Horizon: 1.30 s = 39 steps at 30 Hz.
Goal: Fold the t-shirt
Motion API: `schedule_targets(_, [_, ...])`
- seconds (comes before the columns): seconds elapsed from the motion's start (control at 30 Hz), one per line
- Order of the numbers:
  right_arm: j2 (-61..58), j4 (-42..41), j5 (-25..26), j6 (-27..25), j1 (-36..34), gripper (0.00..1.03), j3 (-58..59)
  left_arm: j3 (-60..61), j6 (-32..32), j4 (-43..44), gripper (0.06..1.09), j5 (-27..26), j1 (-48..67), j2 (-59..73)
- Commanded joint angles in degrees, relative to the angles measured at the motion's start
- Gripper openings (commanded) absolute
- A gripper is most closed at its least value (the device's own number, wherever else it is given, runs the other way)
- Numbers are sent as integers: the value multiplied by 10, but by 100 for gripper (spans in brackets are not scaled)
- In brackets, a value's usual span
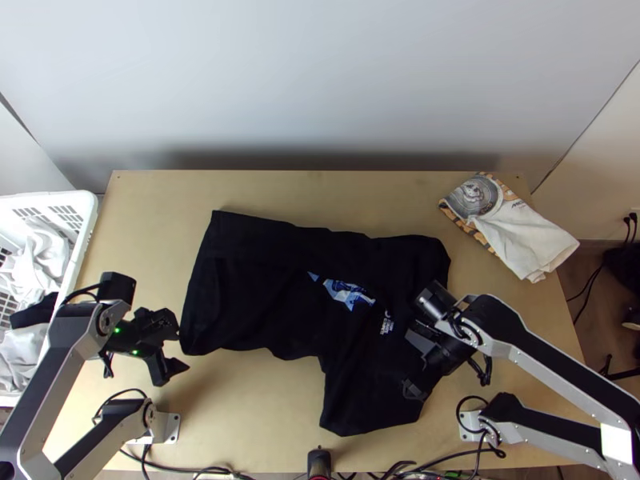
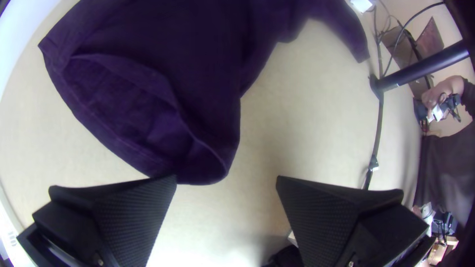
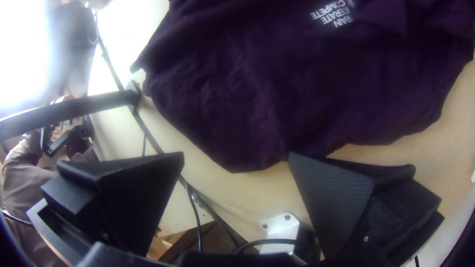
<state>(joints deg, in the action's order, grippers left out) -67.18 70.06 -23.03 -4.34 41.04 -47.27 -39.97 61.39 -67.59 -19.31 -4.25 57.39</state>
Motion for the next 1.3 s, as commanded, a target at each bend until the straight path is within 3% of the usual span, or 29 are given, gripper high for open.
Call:
schedule_targets(0.0, [1, -2, -1, -1, 11, 98, 7, 26, 6, 41, 104, -7, 12, -9])
schedule_targets(0.3, [5, -2, -1, -6, 7, 98, 2, 55, -36, 153, 100, -42, 43, 49])
schedule_targets(0.37, [10, -3, -1, -8, 6, 98, 2, 65, -29, 164, 74, -42, 50, 55])
schedule_targets(0.43, [6, 0, 0, -6, 4, 98, 3, 78, -36, 197, 24, -42, 51, 54])
schedule_targets(0.47, [-2, 11, 1, -5, 0, 98, 1, 82, -37, 207, 9, -43, 51, 53])
schedule_targets(0.7, [-47, 103, -4, 2, -69, 98, -30, 87, -33, 217, 9, -49, 63, 55])
schedule_targets(0.83, [-38, 108, -16, 63, -64, 98, -6, 87, -36, 222, 9, -49, 68, 59])
schedule_targets(0.93, [-27, 46, -20, 135, -30, 98, 25, 83, -39, 223, 9, -49, 72, 59])
schedule_targets(1.0, [-30, 16, -23, 148, -10, 98, 44, 81, -43, 223, 9, -49, 73, 60])
schedule_targets(1.17, [-10, -69, -21, 239, 53, 98, 82, 81, -44, 223, 9, -49, 73, 60])
schedule_targets(1.27, [-9, -120, -18, 239, 36, 98, 101, 77, -47, 223, 9, -49, 74, 61])
